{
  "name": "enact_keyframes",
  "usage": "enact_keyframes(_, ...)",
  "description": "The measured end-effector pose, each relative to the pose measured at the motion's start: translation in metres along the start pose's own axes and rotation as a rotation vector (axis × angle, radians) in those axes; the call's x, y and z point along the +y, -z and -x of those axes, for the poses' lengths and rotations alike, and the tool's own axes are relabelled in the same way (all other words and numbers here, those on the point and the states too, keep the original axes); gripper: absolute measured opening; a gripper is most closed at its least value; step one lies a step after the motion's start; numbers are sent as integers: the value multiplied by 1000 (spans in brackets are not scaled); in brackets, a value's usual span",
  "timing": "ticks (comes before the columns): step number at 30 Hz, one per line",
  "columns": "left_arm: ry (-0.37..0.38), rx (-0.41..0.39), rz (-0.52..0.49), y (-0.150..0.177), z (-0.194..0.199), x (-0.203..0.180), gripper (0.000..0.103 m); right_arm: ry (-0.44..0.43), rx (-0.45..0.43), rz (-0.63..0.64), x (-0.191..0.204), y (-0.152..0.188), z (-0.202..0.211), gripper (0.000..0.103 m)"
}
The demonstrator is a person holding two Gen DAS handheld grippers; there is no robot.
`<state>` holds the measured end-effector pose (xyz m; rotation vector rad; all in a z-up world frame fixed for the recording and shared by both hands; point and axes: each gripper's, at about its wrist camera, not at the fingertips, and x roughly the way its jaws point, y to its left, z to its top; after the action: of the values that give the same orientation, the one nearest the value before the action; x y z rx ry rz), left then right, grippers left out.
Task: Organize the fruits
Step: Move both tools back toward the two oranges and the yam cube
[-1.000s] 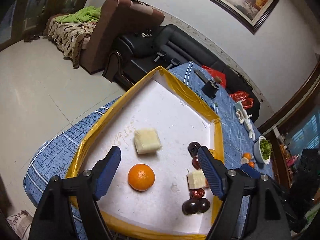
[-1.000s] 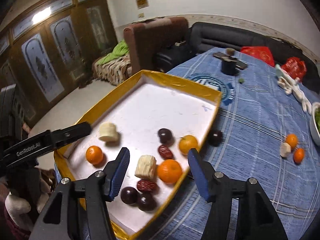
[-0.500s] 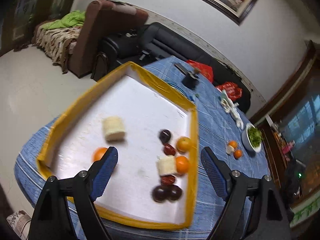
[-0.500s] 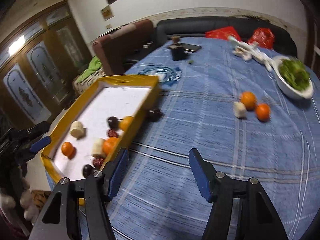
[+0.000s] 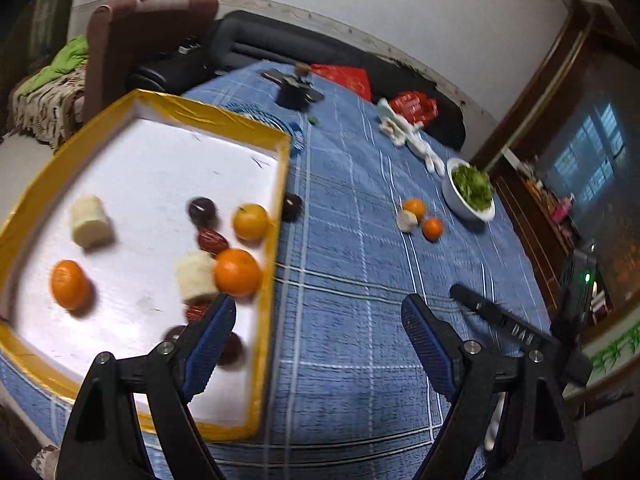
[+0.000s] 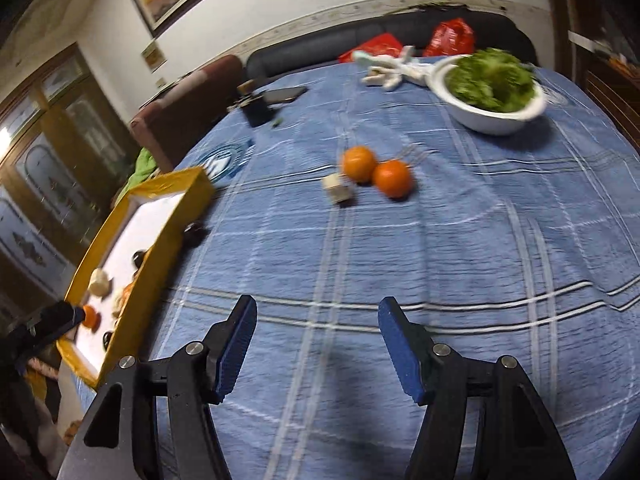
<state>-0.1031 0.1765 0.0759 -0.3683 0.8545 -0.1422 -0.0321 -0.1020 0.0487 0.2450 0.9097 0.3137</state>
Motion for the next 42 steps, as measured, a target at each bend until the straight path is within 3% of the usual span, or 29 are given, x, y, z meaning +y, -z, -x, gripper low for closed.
enact_keyframes(10, -48, 63, -81, 7, -29, -24, 84, 26, 8, -41, -26, -16, -13, 69)
enact_keyframes(23, -238, 61, -221, 13, -47, -48, 85, 28, 21, -59, -30, -16, -27, 70)
enact_keyframes(31, -245, 67, -219, 11, -51, -50, 86, 59, -6, -25, -29, -36, -29, 71)
enact_keyframes(38, -250, 77, -240, 10, -58, -57, 86, 124, -29, 3, -32, -68, -54, 71)
enact_keyframes(42, -237, 83, -244, 8, -63, -59, 86, 101, -36, -25, -40, -78, -65, 71)
